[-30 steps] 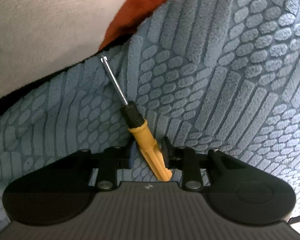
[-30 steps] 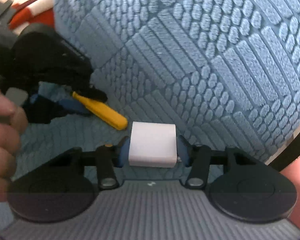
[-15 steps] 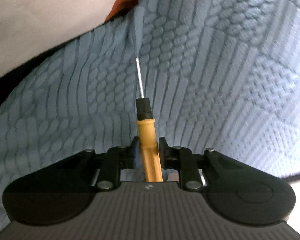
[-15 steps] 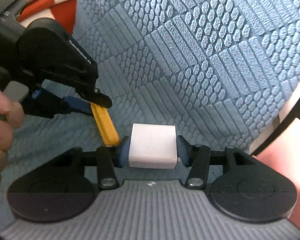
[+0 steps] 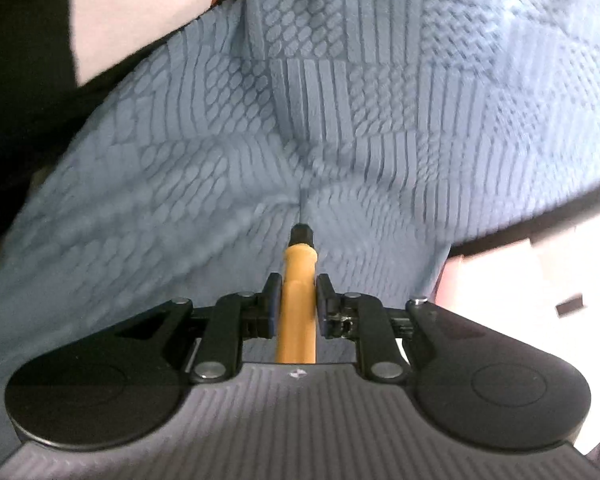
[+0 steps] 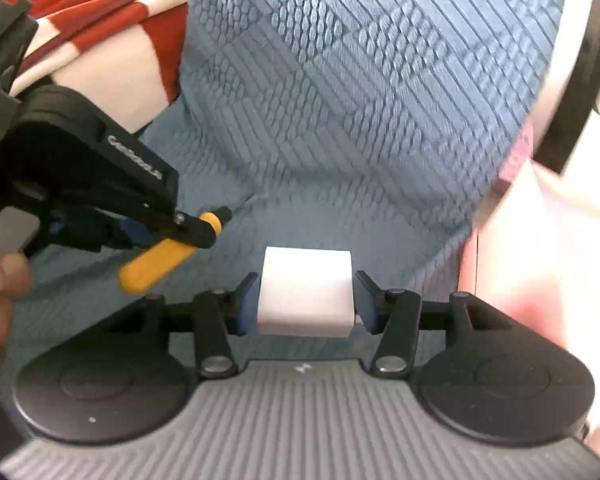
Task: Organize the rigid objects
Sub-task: 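Close left gripper on the screwdriver handle while right gripper closes on the cube charger, then lift the screwdriver with left gripper while right gripper lifts the cube charger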
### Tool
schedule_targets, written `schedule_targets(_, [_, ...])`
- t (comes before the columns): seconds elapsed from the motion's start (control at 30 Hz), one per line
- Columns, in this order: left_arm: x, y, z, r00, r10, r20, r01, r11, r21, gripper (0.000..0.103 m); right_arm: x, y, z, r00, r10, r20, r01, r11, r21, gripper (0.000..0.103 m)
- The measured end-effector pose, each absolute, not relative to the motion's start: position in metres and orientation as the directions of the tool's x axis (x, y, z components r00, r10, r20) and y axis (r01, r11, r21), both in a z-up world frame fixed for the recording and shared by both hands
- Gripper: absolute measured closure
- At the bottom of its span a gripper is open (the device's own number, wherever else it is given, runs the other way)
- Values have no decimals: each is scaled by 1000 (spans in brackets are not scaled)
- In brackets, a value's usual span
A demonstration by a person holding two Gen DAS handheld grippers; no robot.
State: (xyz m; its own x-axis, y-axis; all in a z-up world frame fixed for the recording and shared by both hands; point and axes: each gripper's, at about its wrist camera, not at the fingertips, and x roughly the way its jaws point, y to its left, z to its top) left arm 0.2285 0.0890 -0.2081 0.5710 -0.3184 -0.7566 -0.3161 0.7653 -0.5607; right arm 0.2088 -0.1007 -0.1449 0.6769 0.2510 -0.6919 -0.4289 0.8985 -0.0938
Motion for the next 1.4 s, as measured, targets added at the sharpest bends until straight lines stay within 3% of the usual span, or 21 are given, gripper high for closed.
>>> schedule_targets(0.57, [145,69,-203,552,-251,-796,-249,861,-444,82,107,-103,-147,658,250,-710,-445,890,-98,50])
schedule_targets(0.87, [120,47,-199,561,-180,-808,-199,918,-343,82,91,-110,-148,646,219,-732,-409,908,-89,50])
schedule_targets(1.2, [108,39,-204,533,-191,-824,-202,918,-343,81,94,-122,-150,603,216,-768,-385,922,-44,49])
schedule_targets(1.27, [109,41,-205,529,-188,-827,-221,911,-349,67,94,-121,-151,606,207,-768,-385,921,-56,49])
schedule_targets(1.4, [111,46,-209,536,-192,-822,-238,900,-366,64,94,-114,-152,635,180,-751,-393,913,-113,48])
